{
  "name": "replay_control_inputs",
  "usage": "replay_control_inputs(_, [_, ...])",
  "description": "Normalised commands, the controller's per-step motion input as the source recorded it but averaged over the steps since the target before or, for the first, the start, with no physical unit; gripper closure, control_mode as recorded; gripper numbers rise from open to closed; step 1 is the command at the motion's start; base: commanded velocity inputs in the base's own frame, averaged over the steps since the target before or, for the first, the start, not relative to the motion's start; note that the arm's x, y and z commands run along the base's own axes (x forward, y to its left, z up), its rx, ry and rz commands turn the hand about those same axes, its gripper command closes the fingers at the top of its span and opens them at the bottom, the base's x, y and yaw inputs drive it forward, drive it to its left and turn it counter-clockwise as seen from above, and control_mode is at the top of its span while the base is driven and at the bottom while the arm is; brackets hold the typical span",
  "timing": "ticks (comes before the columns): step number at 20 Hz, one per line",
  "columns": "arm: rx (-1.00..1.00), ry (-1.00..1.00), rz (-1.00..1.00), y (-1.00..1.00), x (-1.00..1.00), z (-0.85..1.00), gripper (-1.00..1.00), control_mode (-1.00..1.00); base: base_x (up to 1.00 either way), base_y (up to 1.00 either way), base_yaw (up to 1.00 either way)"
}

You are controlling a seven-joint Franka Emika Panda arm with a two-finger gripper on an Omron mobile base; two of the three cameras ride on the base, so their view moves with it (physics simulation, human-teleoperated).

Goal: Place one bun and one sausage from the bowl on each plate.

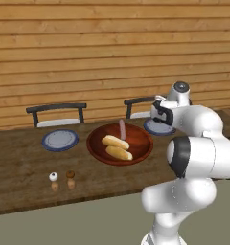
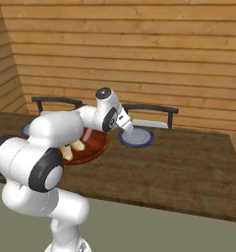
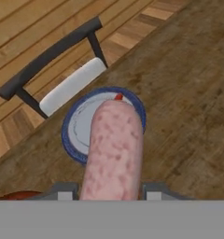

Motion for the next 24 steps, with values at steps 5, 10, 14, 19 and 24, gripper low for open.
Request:
replay_control_inputs(5, [0.00, 0.04, 0.00, -0.01, 0.45, 0.00, 1.00, -1.00, 0.00, 0.00, 0.00])
replay_control_inputs(10, [0.00, 0.01, 0.00, -0.06, 0.46, -0.07, 1.00, -1.00, 0.00, 0.00, 0.00])
replay_control_inputs(14, [0.01, 0.05, 0.06, -0.52, 0.45, -0.48, 1.00, -1.00, 0.00, 0.00, 0.00])
replay_control_inputs(19, [0.00, 0.13, 0.01, -0.10, 0.46, -0.67, 1.00, -1.00, 0.00, 0.00, 0.00])
replay_control_inputs(24, [0.00, 0.07, 0.00, -0.17, 0.36, -0.57, 1.00, -1.00, 0.00, 0.00, 0.00])
